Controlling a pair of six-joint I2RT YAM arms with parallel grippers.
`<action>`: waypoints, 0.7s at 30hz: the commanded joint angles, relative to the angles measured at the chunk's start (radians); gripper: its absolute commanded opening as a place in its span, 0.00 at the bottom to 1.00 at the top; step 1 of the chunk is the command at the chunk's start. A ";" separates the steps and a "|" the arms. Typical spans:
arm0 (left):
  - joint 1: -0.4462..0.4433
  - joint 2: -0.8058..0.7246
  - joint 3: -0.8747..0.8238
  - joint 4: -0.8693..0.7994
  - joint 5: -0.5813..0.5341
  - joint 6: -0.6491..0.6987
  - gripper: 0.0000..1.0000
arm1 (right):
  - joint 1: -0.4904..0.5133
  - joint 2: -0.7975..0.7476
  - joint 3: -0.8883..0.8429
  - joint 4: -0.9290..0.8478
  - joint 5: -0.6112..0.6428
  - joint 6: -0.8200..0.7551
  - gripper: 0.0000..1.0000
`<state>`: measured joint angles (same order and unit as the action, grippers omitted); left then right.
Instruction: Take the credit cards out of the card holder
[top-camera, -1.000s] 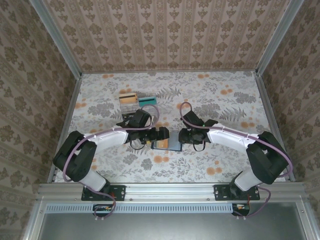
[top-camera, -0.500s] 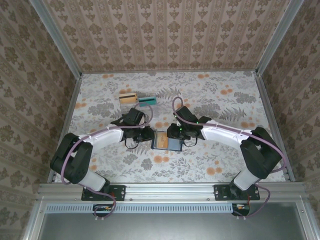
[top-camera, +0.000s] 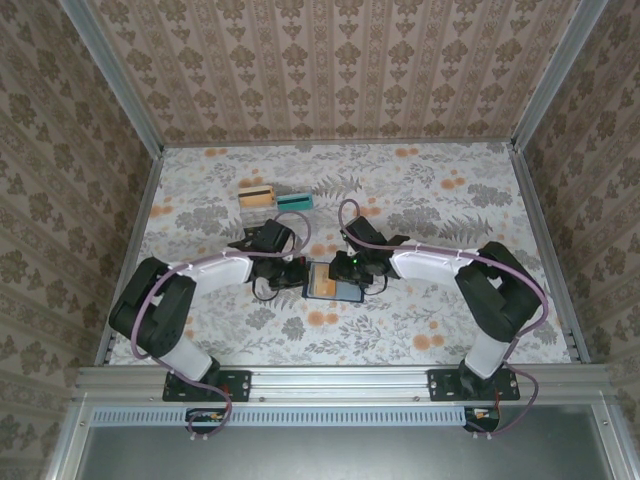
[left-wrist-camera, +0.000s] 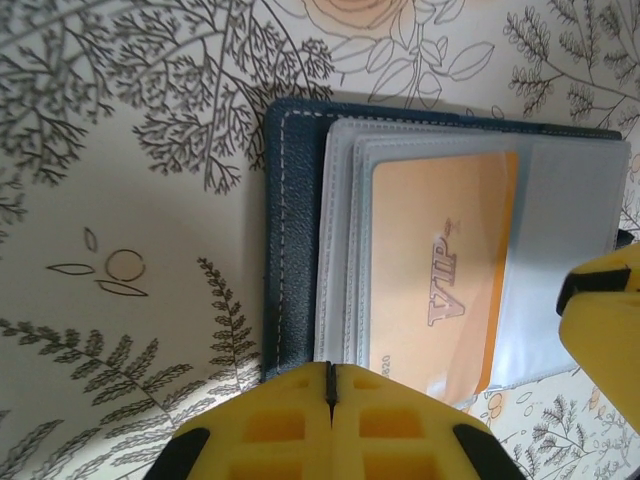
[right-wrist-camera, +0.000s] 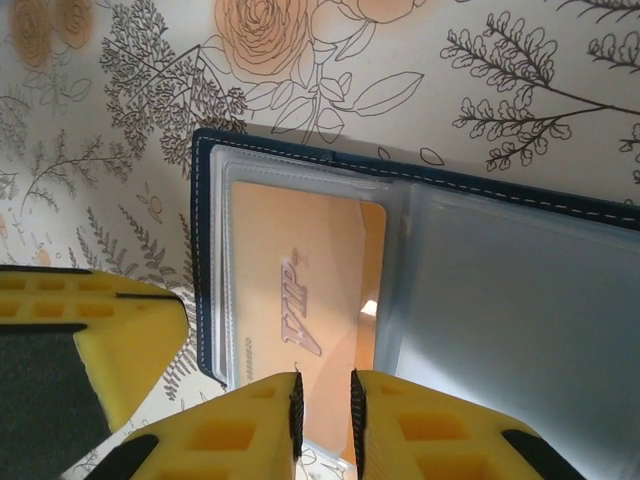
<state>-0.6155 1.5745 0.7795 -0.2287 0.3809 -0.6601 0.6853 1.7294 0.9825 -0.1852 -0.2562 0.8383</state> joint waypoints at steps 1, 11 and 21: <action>-0.014 0.017 0.013 0.019 0.025 0.001 0.00 | -0.009 0.021 -0.014 0.019 -0.027 0.020 0.22; -0.033 0.039 0.001 0.029 0.026 -0.011 0.00 | -0.012 0.051 -0.035 0.052 -0.046 0.029 0.21; -0.041 0.054 -0.006 0.016 0.018 -0.019 0.00 | -0.015 0.071 -0.052 0.058 -0.052 0.037 0.18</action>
<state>-0.6487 1.6112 0.7795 -0.2081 0.3958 -0.6617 0.6769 1.7763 0.9516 -0.1444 -0.2886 0.8574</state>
